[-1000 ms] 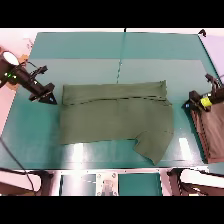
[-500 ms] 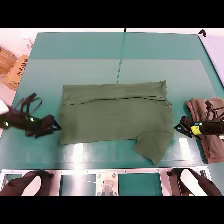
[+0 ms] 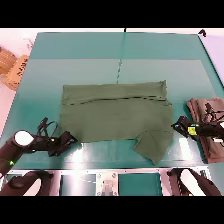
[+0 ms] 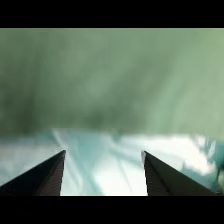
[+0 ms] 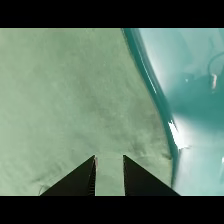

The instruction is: Fold the shirts.

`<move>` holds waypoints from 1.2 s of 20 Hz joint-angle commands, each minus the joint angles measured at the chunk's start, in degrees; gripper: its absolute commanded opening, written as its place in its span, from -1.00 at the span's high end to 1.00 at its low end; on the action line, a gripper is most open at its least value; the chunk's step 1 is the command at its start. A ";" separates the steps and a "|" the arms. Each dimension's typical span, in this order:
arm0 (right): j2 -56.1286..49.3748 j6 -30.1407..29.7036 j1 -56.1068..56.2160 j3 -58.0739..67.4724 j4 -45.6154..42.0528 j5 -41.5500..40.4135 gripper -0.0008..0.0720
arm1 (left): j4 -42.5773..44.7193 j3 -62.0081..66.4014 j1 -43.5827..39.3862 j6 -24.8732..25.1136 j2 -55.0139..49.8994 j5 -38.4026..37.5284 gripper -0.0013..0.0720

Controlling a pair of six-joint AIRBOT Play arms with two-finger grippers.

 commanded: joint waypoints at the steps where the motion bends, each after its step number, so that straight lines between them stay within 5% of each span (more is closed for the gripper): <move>1: 0.07 0.07 0.98 -0.15 0.61 -0.59 0.38 | 0.37 -2.89 -2.78 -5.62 0.28 13.90 -0.32; 3: 0.07 0.07 2.14 -0.17 0.59 -0.59 0.34 | -0.22 -2.89 -2.78 -5.62 0.28 18.43 -0.29; 5: 0.07 0.07 2.38 -0.20 0.57 -0.83 -0.03 | -1.33 -2.89 -2.78 -5.51 -0.59 21.31 0.02; 7: 0.07 0.11 2.27 -0.17 0.57 -0.98 -0.03 | -5.20 -2.80 -2.78 -1.97 -1.88 21.00 0.90; 9: 0.07 1.22 2.25 0.13 -0.68 -0.07 -0.03 | -8.28 -1.77 -2.78 4.94 -1.84 18.75 0.91; 14: 0.09 12.55 2.16 2.89 -14.10 11.89 -0.04 | -6.47 1.05 -2.62 8.66 -1.86 17.20 0.91; 17: 0.07 12.52 2.93 -0.59 -12.37 12.76 -0.07 | -6.45 1.03 -2.62 9.70 -1.84 16.85 0.91; 18: 0.07 12.52 3.52 -2.73 -11.82 11.63 -0.22 | -6.45 1.03 -2.62 9.70 -1.84 16.72 0.91; 24: 0.07 12.48 8.28 -9.86 -6.29 7.41 -0.17 | -6.43 1.03 -2.62 9.70 -1.84 16.33 0.91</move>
